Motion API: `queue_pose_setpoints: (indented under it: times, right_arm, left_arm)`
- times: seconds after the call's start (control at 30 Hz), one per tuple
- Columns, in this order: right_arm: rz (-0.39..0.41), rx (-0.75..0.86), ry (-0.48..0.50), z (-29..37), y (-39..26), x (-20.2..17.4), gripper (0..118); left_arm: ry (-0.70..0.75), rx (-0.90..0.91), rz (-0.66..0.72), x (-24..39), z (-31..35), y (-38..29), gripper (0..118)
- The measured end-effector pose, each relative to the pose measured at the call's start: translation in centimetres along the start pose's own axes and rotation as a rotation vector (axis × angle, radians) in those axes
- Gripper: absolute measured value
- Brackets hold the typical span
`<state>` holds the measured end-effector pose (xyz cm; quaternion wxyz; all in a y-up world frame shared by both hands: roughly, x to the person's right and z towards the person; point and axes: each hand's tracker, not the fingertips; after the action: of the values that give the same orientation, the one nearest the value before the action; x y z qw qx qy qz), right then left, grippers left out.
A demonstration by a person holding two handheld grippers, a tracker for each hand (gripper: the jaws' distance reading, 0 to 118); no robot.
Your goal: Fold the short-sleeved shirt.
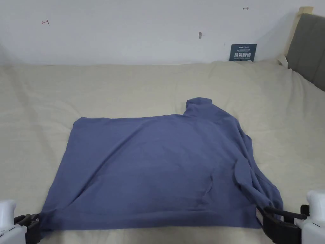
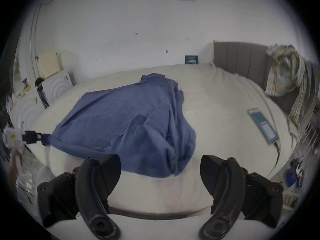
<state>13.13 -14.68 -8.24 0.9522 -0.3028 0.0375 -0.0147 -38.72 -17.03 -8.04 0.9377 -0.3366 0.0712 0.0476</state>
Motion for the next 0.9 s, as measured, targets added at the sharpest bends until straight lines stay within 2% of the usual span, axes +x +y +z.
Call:
queue_pose_setpoints:
  times: [0.17, 0.23, 0.27, 0.3, 0.33, 0.37, 0.43, 0.57, 0.7, 0.77, 0.9]
  right_arm:
    - [0.147, -0.007, -0.058, -1.9, 0.9, -0.4, 95]
    - [0.177, -0.053, -0.039, -3.3, 0.9, -0.6, 94]
    - [0.176, -0.064, -0.032, -4.1, 0.9, -0.7, 90]
    - [0.189, -0.079, -0.024, -4.8, 0.8, -0.9, 77]
    - [0.197, -0.097, -0.024, -5.7, 0.5, -0.6, 41]
    - [0.161, -0.114, -0.011, -6.6, 0.3, -0.3, 0]
    - [0.084, -0.129, -0.015, -7.0, 0.1, 0.5, 0]
    - [0.082, -0.094, -0.009, -6.0, 0.0, 1.3, 0]
    - [0.048, -0.081, 0.017, -5.4, 1.2, 2.4, 0]
    - [0.040, -0.064, 0.000, -4.8, 2.1, 2.1, 0]
    - [-0.031, -0.035, 0.041, -5.0, 4.5, 2.8, 0]
  left_arm:
    - [0.009, 0.011, -0.013, 0.1, 0.5, 0.3, 0]
    - [0.004, 0.014, -0.009, 0.1, 0.4, 0.4, 0]
    - [0.004, 0.011, -0.008, 0.0, 0.4, 0.5, 0]
    - [0.005, 0.008, -0.007, 0.2, 0.5, 0.5, 0]
    - [0.008, 0.005, -0.007, 0.3, 0.5, 0.5, 0]
    - [0.011, 0.004, -0.008, 0.3, 0.5, 0.5, 0]
    - [0.012, 0.001, -0.006, 0.1, 0.6, 0.6, 0]
    - [0.020, 0.005, -0.004, -0.3, 0.9, 0.8, 0]
    - [0.028, 0.021, 0.011, -0.8, 0.8, 1.6, 0]
    - [0.030, 0.025, 0.010, -0.8, 0.8, 2.1, 0]
    - [0.027, 0.040, -0.008, -0.6, 0.2, 3.8, 0]
